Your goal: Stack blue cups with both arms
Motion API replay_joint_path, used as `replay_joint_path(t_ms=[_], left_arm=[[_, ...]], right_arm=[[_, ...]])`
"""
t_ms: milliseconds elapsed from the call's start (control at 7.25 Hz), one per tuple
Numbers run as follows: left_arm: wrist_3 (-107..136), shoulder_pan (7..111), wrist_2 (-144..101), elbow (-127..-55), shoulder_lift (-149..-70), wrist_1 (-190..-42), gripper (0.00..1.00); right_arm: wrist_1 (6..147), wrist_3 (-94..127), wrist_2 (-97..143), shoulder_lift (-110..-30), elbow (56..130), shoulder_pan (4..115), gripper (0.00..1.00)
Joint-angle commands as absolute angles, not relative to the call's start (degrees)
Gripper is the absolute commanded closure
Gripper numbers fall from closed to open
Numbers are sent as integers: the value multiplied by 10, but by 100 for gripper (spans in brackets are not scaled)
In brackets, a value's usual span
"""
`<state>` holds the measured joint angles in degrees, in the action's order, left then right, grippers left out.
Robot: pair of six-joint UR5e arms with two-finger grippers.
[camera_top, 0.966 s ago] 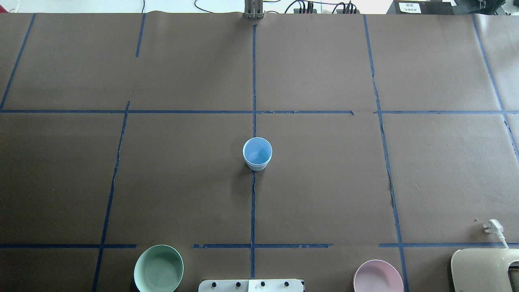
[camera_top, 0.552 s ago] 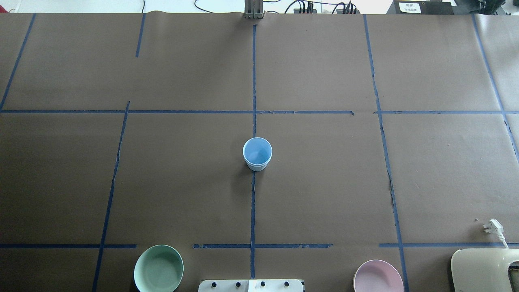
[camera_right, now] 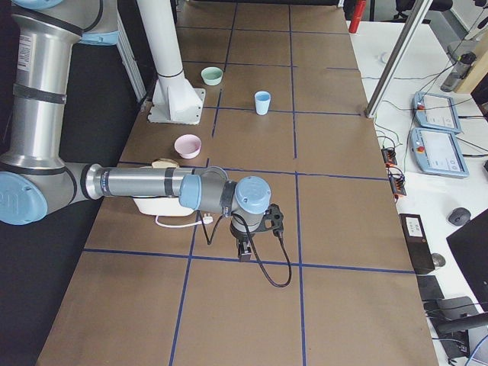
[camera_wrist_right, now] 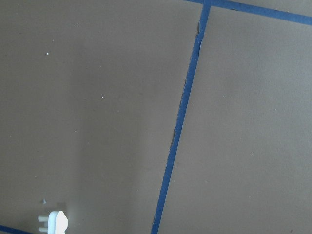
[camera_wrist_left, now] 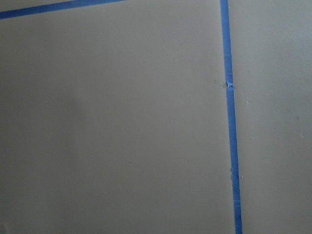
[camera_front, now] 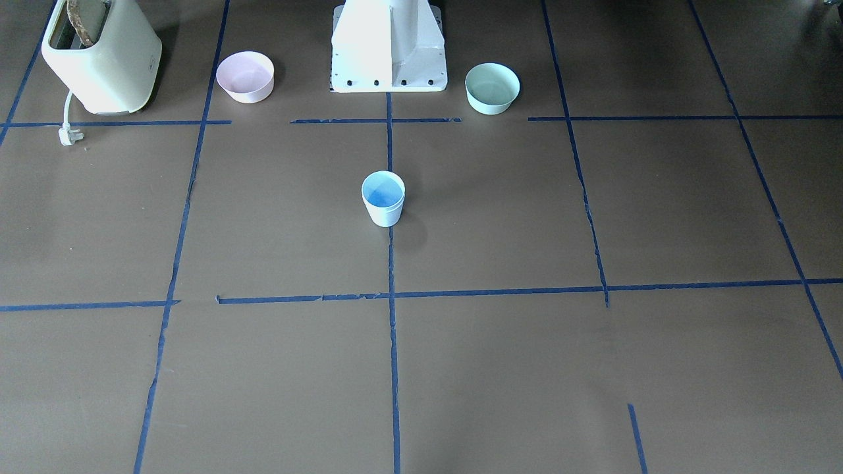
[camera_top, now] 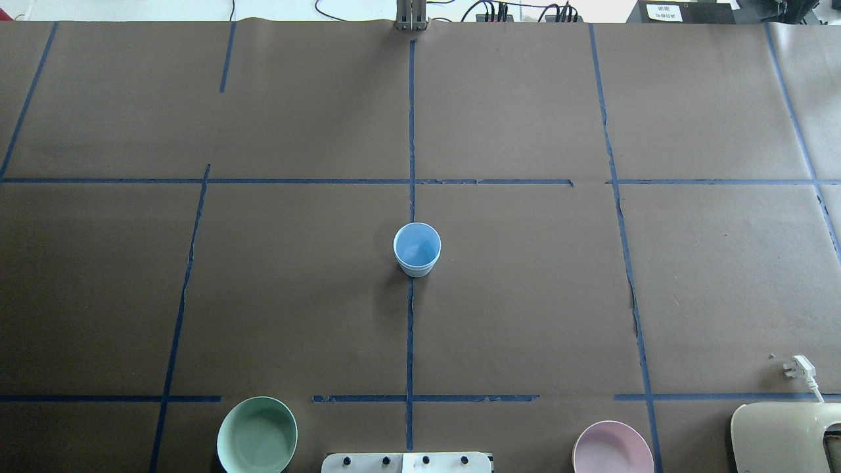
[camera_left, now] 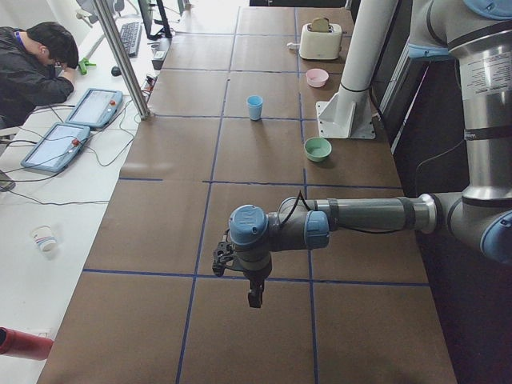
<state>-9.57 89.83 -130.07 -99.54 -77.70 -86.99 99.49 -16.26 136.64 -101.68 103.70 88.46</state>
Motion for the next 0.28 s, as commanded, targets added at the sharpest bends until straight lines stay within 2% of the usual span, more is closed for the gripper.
replay_joint_path(t_ms=[0,138], left_arm=[[-96,898,-1301,-998,-776,-867,0],[-96,898,-1302,-998,-776,-868,0]], right_arm=[[995,-163,1367,-1017,1038,884,0],[995,-163,1367,-1017,1038,884,0]])
